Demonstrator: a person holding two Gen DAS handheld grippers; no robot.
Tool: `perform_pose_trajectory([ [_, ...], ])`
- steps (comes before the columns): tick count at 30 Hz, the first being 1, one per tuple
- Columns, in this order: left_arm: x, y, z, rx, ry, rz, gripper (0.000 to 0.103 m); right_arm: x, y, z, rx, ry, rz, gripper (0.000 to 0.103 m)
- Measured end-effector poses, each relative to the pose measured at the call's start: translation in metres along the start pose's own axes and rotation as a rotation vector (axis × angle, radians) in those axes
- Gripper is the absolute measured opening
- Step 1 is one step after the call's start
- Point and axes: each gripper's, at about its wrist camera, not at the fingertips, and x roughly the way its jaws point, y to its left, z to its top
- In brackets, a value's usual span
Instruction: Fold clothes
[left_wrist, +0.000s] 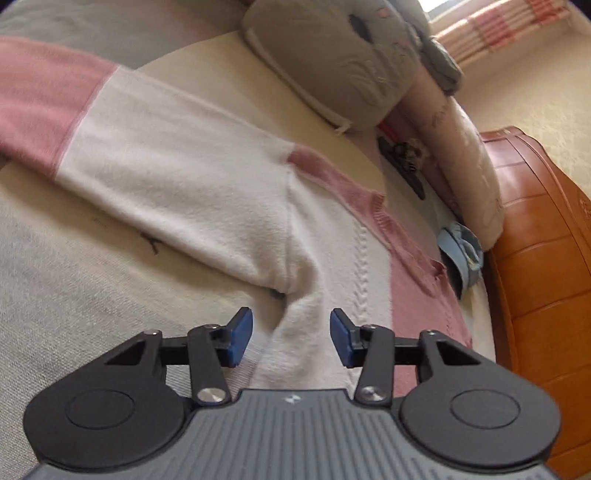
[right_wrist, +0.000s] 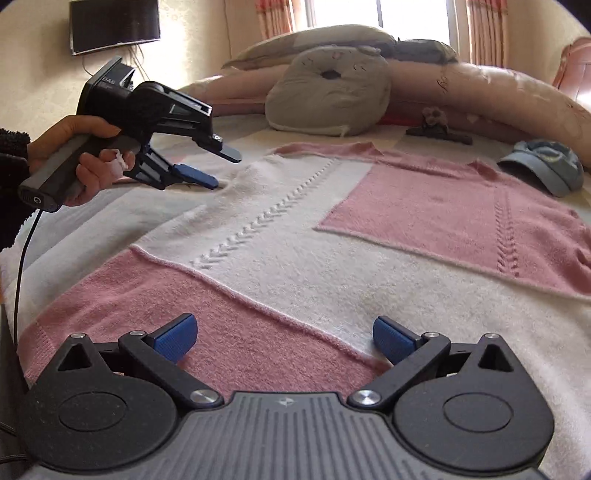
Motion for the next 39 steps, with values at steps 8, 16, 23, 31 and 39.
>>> perform_pose_trajectory([
  [8, 0.02, 0.021, 0.006, -0.131, -0.119, -0.07, 0.055, -0.007, -0.012, 0.002, 0.069, -0.006, -0.007, 0.103],
  [16, 0.014, 0.016, 0.015, -0.092, -0.258, 0.051, 0.043, -0.006, -0.01, 0.001, 0.053, -0.006, -0.022, 0.103],
  [23, 0.001, -0.012, -0.007, -0.002, -0.126, 0.023, 0.046, -0.005, -0.009, 0.0, 0.045, -0.001, -0.029, 0.103],
  [31, 0.019, -0.055, -0.016, 0.173, -0.077, 0.027, 0.061, -0.005, -0.005, -0.001, 0.034, 0.001, -0.043, 0.103],
  [39, 0.015, -0.057, -0.048, 0.321, -0.025, 0.115, 0.061, -0.01, -0.009, 0.001, 0.06, 0.01, -0.048, 0.103],
])
